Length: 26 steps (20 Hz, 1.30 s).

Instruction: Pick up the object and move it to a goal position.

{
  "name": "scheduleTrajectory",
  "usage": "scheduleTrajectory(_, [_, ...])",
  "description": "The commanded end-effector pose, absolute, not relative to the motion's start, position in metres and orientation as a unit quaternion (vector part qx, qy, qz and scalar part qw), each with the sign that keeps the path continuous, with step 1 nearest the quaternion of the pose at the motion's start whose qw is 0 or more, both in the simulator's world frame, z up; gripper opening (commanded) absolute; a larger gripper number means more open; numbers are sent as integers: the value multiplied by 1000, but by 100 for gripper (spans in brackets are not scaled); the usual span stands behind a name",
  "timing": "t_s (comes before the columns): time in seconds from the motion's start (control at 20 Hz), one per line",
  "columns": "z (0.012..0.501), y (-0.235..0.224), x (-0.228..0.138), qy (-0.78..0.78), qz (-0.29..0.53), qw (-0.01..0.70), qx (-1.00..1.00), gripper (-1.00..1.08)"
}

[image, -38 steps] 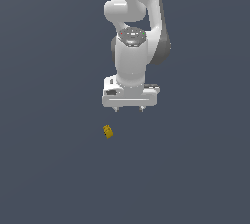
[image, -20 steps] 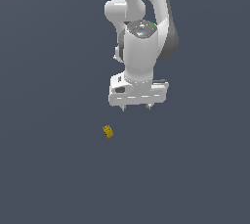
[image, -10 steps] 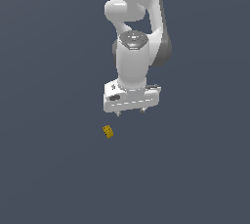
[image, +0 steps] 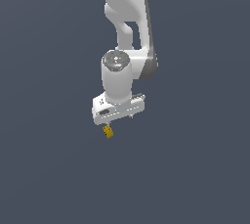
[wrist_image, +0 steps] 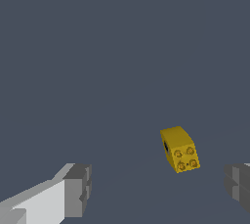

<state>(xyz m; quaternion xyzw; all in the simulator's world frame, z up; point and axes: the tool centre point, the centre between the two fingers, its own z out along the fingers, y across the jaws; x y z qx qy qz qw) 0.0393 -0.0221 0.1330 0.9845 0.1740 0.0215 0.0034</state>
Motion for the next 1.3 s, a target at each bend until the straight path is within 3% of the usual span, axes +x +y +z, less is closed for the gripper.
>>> scheduleTrajectory(0.0, [120, -35, 41, 200, 17, 4, 980, 100])
scheduleTrajectory(0.6, [79, -76, 42, 278, 2, 1, 960, 100])
scheduleTrajectory(1.25, [63, -82, 42, 289, 0, 0, 957, 100])
